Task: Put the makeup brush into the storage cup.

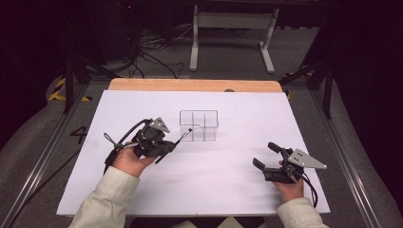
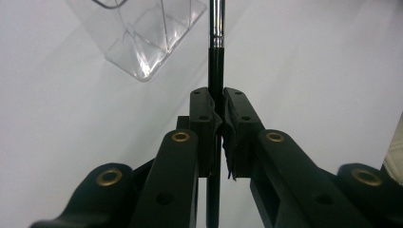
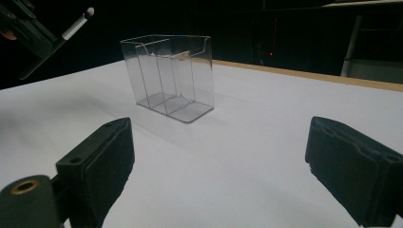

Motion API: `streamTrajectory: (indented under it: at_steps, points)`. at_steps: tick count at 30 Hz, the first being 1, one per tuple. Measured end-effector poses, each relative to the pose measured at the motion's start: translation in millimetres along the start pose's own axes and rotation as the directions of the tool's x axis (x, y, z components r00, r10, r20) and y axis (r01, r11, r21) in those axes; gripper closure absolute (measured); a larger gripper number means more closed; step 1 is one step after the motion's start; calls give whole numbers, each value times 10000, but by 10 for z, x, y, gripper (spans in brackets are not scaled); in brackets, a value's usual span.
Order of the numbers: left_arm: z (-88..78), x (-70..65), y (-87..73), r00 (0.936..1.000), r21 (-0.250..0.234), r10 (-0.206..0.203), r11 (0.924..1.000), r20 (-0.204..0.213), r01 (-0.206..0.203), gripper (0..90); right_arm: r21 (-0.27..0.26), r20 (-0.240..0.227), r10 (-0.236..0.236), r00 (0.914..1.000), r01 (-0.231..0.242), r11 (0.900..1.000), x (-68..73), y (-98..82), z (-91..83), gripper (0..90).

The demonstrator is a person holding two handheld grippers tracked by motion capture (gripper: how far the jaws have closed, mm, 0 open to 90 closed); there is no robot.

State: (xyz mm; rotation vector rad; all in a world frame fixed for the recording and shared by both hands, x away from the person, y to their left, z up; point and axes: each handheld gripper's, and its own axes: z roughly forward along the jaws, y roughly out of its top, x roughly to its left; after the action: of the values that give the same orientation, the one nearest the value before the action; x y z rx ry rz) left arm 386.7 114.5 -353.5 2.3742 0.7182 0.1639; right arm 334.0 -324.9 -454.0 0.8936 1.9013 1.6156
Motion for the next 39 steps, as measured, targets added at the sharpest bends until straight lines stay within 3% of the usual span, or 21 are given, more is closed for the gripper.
streamTrajectory:
  at_steps: [4, 9, 13, 14, 21, 24, 25, 29, 31, 37, 39]
  points:
    - [-24, -9, -8, 9998, -475, 147, 9988, -103, -152, 831, -2, -10, 2, 10000, -2, 10000, 0, 0, 1, 95]
    - [-68, -1, -34, 9996, -1291, 229, 9913, -140, -245, 831, 2, -20, 6, 10000, -6, 10000, 0, 0, 1, 96]
    - [-96, 30, -78, 9997, -2061, 244, 9782, -14, -242, 831, 5, -42, -14, 10000, 14, 10000, 0, -1, 6, 95]
    - [-105, 37, -98, 9995, -2397, 312, 9704, 7, -301, 831, 3, -45, -10, 10000, 10, 10000, 0, 0, 6, 95]
    - [-126, 54, -142, 9989, -3132, 461, 9487, 32, -428, 831, -2, -63, -8, 10000, 8, 10000, 0, 0, 7, 95]
    - [-127, 66, -172, 9979, -3555, 642, 9329, 62, -578, 831, -3, -65, -9, 10000, 9, 10000, 1, 0, 7, 95]
    - [-127, 66, -172, 9979, -3555, 642, 9329, 62, -578, 831, -13, -61, -4, 10000, 4, 10000, 1, 0, 7, 95]
    - [-118, 92, -210, 9971, -4040, 713, 9131, 255, -550, 830, -5, -68, -5, 10000, 5, 10000, 1, 0, 7, 95]
    - [-107, 108, -231, 9958, -4370, 875, 8970, 268, -670, 830, 0, -81, -8, 10000, 8, 10000, 0, 0, 7, 95]
    - [-88, 165, -287, 9922, -5052, 753, 8628, 989, -151, 830, -7, -93, 5, 10000, -5, 10000, 2, -1, 8, 95]
    - [-85, 177, -300, 9919, -5233, 742, 8521, 1030, -95, 830, 2, -87, 6, 10000, -6, 10000, 1, 0, 8, 95]
